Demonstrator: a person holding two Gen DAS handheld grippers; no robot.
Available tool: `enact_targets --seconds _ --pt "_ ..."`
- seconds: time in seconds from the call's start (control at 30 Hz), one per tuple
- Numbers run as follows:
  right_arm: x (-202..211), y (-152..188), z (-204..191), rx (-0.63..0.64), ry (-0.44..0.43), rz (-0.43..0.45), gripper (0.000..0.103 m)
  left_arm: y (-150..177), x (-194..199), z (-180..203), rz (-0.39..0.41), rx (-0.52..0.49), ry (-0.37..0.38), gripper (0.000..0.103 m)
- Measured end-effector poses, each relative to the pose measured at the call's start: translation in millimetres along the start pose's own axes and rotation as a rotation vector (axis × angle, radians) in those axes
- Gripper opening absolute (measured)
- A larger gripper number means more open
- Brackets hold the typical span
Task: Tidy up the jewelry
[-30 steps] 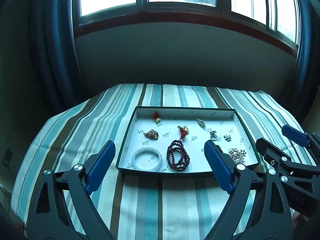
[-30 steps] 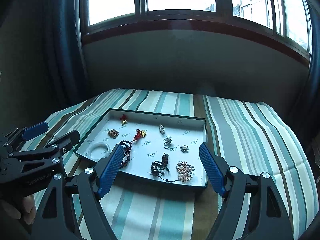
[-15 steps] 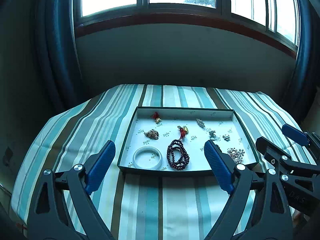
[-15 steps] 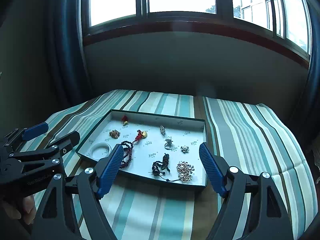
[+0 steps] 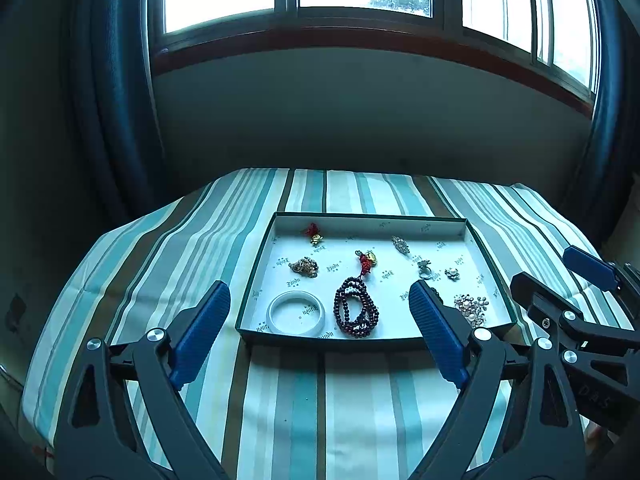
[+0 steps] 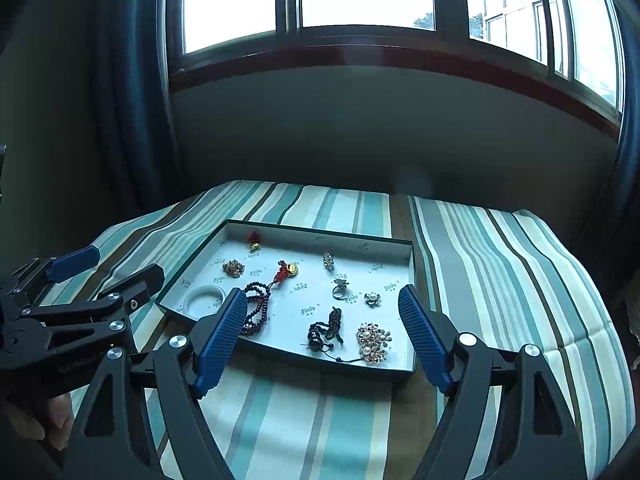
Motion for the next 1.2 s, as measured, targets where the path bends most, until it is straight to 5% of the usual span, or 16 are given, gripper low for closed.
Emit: enact_targets --seconds 1.2 --pt "2.1 3.8 -2.4 0.004 -0.002 -0.006 0.077 1.6 4.5 -0.2 0.03 -0.03 -0.025 0.101"
Point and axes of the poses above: each gripper's, at about its wrist camera, not at the fingertips, and x roughly against the way its jaws point, z to its right, y to its underside, the point moved 2 cm from there along -x, roughly the way its jaws point, and after that the axes turned 15 degrees about z, right-handed, at the moved point
